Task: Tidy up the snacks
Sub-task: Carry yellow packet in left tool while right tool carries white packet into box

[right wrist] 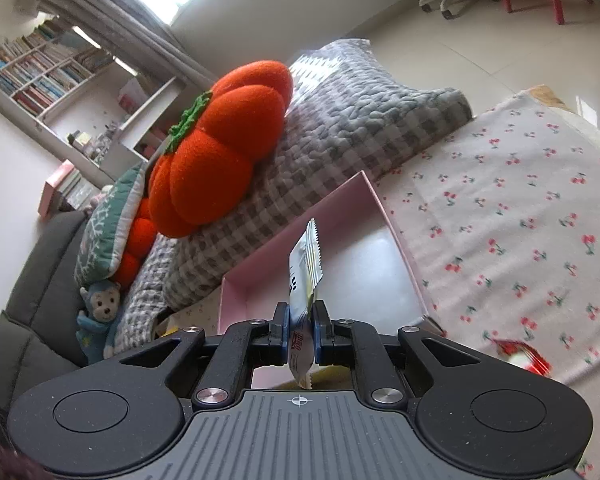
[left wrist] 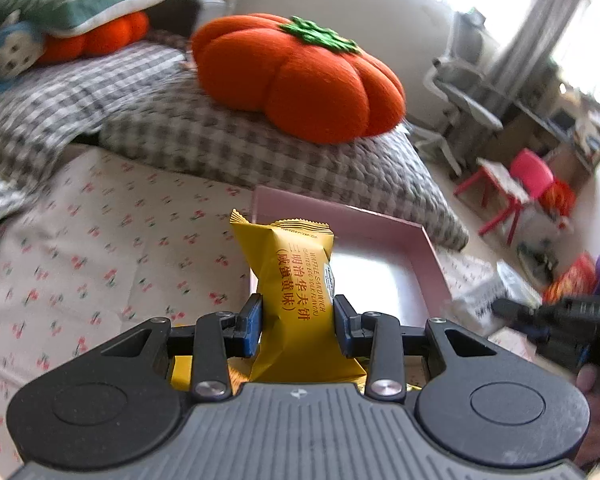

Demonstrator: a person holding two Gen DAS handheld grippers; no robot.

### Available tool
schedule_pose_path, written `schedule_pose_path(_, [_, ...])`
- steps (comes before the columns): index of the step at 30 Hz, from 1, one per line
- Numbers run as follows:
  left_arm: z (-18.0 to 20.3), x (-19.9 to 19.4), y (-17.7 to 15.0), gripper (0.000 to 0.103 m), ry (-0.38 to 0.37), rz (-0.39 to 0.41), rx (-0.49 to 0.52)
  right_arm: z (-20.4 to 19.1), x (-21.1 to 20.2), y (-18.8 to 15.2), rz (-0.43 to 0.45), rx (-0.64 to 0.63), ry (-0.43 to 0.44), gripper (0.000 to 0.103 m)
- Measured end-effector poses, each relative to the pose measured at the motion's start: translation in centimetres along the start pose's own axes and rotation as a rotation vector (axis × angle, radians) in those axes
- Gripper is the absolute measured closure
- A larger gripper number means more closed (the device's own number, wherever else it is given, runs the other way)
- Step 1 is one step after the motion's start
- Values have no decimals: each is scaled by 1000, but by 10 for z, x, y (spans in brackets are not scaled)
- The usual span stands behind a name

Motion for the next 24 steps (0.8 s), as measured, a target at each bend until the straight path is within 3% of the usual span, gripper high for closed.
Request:
schedule_pose_path(13, [16, 70, 12, 69, 60, -28, 108, 0, 74, 17, -76, -164, -143, 91])
schedule_pose_path(24, [17, 103, 18, 69, 112, -4, 158, 0, 120, 28, -97, -235, -182, 91])
Point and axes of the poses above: each gripper's, at about its wrist camera, not at the fingertips, and x roughly the way its jaws point, z to its right, y to its top, the point moved 5 cm from there along x, roughly the way its jaws point, and after that the axes turned 10 degrees about -x, right-handed, at the moved point
